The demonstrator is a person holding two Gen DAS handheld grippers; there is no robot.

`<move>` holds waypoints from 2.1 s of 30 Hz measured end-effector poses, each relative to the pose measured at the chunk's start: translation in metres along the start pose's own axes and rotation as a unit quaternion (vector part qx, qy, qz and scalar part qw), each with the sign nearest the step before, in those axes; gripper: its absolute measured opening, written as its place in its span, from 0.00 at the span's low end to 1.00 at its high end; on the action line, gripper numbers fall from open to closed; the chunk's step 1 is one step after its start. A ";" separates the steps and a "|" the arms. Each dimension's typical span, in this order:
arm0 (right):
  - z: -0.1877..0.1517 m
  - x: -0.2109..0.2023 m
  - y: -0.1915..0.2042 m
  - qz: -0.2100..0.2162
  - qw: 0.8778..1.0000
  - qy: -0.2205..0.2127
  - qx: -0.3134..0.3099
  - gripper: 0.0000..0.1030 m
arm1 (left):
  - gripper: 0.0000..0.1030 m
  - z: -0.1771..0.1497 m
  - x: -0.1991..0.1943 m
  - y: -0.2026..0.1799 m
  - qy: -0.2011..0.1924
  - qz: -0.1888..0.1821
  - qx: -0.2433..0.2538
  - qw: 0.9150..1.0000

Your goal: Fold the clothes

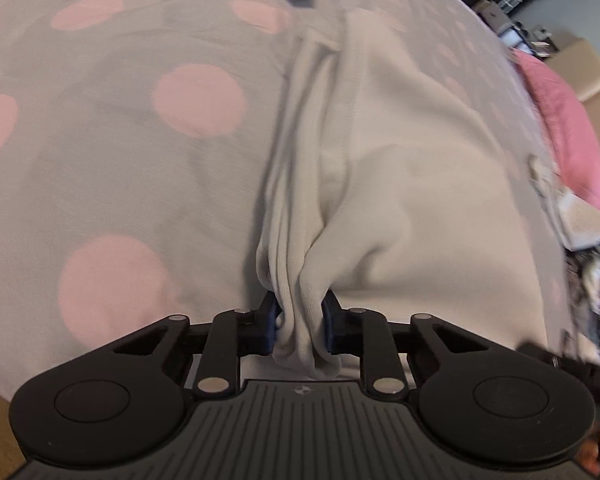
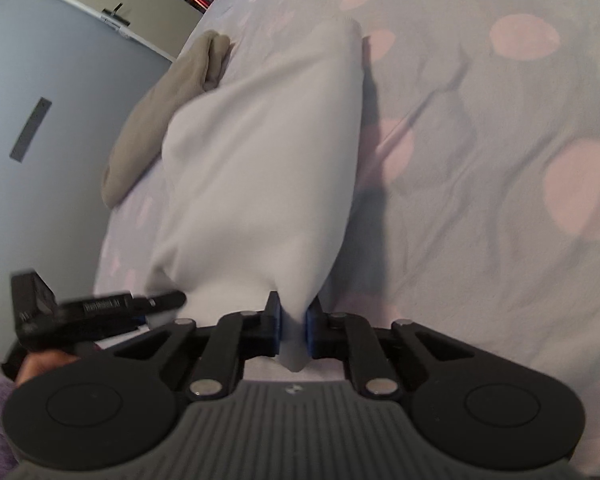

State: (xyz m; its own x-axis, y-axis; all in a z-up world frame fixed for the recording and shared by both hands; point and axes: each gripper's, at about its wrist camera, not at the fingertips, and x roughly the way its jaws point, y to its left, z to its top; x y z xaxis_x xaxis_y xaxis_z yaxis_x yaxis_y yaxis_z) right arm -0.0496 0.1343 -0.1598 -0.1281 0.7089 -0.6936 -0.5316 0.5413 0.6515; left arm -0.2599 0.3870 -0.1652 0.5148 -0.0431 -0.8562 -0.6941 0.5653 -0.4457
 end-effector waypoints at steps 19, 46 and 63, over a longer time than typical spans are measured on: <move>-0.022 -0.061 -0.065 -0.069 0.994 0.083 -0.025 0.17 | 0.25 -0.082 -0.007 -0.049 0.105 -0.015 0.027 0.994; 0.091 -0.020 0.003 -0.105 0.975 -0.070 -0.181 0.28 | 0.50 0.069 0.012 -0.068 -0.068 -0.036 0.051 0.996; 0.163 0.130 0.015 -0.140 0.958 -0.017 -0.251 0.00 | 0.15 0.087 0.064 -0.047 -0.085 -0.031 0.049 0.995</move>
State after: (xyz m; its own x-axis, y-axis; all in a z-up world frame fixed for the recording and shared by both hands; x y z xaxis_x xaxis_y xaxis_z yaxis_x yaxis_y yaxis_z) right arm 0.0621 0.3085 -0.1896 0.1017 0.5866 -0.8035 -0.8780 0.4327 0.2048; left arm -0.1511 0.4297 -0.1761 0.6388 0.0546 -0.7675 -0.6097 0.6443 -0.4617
